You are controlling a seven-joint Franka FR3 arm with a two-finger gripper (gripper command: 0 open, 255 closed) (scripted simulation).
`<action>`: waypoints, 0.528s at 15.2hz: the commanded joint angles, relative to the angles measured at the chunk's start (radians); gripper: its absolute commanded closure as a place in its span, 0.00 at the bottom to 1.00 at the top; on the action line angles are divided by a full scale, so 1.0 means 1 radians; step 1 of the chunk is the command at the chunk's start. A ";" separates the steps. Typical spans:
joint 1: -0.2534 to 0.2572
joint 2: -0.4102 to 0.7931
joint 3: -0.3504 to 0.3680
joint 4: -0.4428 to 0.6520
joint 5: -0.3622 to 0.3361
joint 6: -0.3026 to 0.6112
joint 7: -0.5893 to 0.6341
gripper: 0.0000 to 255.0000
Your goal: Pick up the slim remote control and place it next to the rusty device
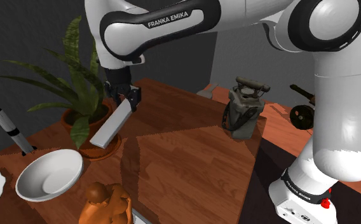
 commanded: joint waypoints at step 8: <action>0.012 -0.012 0.007 0.107 0.011 -0.116 -0.011 1.00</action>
